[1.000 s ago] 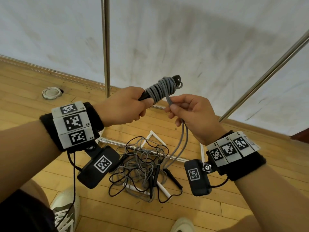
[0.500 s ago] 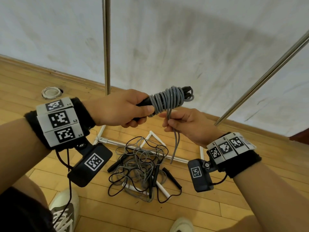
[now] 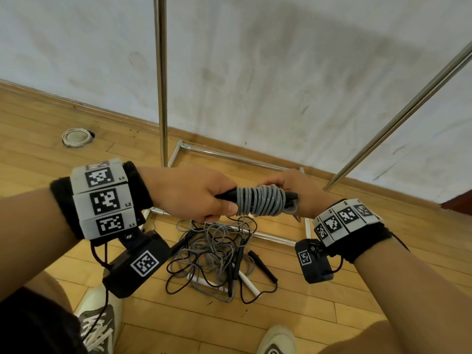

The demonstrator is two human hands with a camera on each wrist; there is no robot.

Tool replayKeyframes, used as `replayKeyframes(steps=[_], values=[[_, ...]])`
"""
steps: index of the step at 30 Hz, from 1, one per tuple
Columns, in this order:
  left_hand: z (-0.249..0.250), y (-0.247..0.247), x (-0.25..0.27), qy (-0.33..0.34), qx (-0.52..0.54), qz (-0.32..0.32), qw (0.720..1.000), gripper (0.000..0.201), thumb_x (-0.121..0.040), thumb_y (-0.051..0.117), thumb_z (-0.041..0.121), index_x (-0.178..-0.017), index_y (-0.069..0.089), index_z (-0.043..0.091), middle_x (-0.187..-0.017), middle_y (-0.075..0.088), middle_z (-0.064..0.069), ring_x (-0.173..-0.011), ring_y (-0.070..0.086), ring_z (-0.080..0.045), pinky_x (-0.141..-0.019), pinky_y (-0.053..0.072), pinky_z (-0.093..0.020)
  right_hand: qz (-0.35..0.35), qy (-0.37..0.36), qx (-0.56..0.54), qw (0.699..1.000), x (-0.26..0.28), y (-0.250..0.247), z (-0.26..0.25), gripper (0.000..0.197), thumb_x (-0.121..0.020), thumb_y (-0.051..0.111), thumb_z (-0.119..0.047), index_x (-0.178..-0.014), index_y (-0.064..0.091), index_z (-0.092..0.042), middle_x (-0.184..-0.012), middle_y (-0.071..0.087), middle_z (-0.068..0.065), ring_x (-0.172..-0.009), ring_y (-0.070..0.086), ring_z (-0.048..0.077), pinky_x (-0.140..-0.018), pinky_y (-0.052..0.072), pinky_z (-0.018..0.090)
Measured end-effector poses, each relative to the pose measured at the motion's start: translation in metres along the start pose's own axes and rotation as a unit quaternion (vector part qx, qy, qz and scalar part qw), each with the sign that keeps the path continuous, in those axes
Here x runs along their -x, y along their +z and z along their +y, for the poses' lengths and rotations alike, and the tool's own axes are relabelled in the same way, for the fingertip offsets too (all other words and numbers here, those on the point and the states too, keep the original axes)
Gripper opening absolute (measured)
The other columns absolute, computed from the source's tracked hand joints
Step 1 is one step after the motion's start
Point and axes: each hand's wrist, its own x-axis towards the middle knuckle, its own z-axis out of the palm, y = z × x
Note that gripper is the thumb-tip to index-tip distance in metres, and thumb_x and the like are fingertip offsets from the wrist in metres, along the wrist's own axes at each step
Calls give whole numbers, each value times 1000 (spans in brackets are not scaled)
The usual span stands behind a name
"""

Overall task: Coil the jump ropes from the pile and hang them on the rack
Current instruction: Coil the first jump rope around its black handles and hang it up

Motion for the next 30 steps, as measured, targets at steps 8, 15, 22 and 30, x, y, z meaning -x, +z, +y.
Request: replayKeyframes(steps=[8,15,22,30], values=[[-1,7,-5,-18,-163,-7,986,20,-100,50,38,-80,47,32,-73,59,6,-60,53,-6,-61,48,-28,50,58,-88,993,3,-8,-6,19,-93,63,-35,-83,65,-19,-58,63,-10,-49,57,6,-46,47,23],[-6,8,-14,-62,-235,24,970,22,-101,48,38,-80,42,32,-81,58,4,-68,56,-11,-60,44,-27,81,76,-180,977,6,-21,-43,38,-100,51,-38,-75,71,-17,-54,48,-4,-49,39,7,-55,37,24],[-10,5,-24,-93,-216,127,964,19,-101,48,35,-87,50,22,-82,60,-1,-68,57,-17,-57,46,-31,60,115,-254,958,9,-19,-61,15,-93,64,-18,-84,68,-7,-60,69,2,-52,63,12,-58,52,27],[-9,-11,-25,-64,-137,254,955,25,-100,51,29,-76,44,29,-72,57,2,-59,53,-13,-51,36,-26,109,117,-390,907,3,-13,-67,9,-99,53,-4,-101,59,-11,-69,68,-1,-63,60,11,-66,57,30]])
